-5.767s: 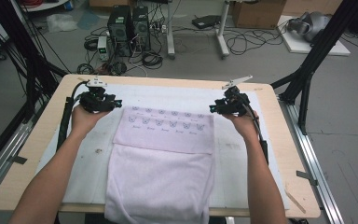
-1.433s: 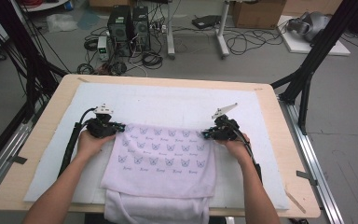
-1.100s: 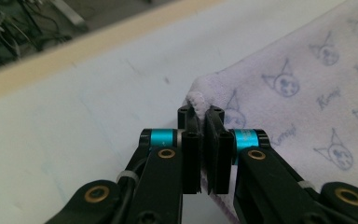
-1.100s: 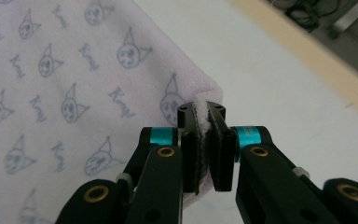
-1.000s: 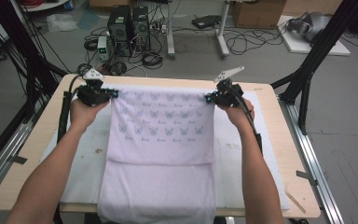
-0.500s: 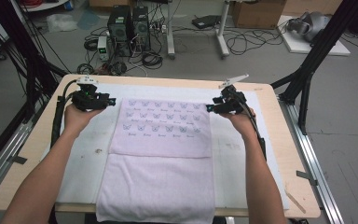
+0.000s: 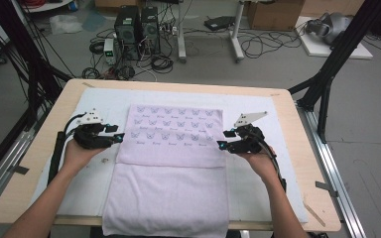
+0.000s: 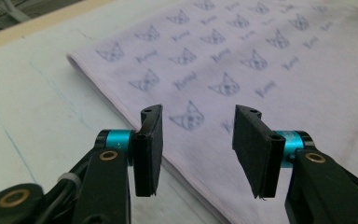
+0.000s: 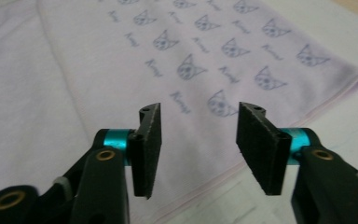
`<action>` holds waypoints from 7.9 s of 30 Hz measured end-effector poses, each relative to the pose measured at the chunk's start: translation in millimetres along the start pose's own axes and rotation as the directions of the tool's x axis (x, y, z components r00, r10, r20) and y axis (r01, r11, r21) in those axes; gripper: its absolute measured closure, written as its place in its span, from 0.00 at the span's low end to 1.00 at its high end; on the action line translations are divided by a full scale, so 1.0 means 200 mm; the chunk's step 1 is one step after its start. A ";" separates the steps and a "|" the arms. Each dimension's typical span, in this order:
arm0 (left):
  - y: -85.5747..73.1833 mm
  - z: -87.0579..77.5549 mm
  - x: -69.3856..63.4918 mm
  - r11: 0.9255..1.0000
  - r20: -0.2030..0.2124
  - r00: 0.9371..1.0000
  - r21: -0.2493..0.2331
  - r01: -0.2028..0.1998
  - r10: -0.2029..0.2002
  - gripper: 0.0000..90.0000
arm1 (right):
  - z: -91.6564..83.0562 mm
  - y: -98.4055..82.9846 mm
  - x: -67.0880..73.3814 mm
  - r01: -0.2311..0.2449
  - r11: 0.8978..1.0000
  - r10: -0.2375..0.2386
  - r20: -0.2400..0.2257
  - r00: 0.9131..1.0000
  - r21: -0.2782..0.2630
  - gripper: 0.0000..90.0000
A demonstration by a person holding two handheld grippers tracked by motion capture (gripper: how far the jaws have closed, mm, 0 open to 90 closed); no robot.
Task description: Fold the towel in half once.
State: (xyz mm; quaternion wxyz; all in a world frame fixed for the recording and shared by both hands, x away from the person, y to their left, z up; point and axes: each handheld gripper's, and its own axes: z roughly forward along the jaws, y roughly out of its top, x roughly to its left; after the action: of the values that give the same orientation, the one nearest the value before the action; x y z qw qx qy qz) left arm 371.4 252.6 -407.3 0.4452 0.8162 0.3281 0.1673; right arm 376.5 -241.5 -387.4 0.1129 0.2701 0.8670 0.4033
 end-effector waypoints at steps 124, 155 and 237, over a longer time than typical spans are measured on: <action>-0.25 -0.24 -0.52 0.995 0.137 0.986 0.016 -0.101 0.098 0.64 | -0.09 -0.29 0.44 0.050 0.996 -0.062 -0.178 0.982 -0.074 0.61; 0.02 -0.03 -0.19 1.000 0.086 0.996 -0.021 0.002 0.000 0.57 | 0.08 -0.02 0.09 0.008 0.999 -0.013 -0.100 0.995 -0.042 0.46; 0.16 -0.01 0.05 0.999 -0.058 0.998 -0.047 0.008 -0.010 0.50 | -0.01 0.20 -0.06 0.000 1.000 0.000 0.000 1.000 -0.018 0.44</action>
State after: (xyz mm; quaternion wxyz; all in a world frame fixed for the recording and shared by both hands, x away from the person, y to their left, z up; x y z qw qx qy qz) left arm 389.9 248.7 -379.6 0.4554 0.7987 0.3405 0.1966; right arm 400.5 -228.5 -354.8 0.1152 0.2691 0.8634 0.4110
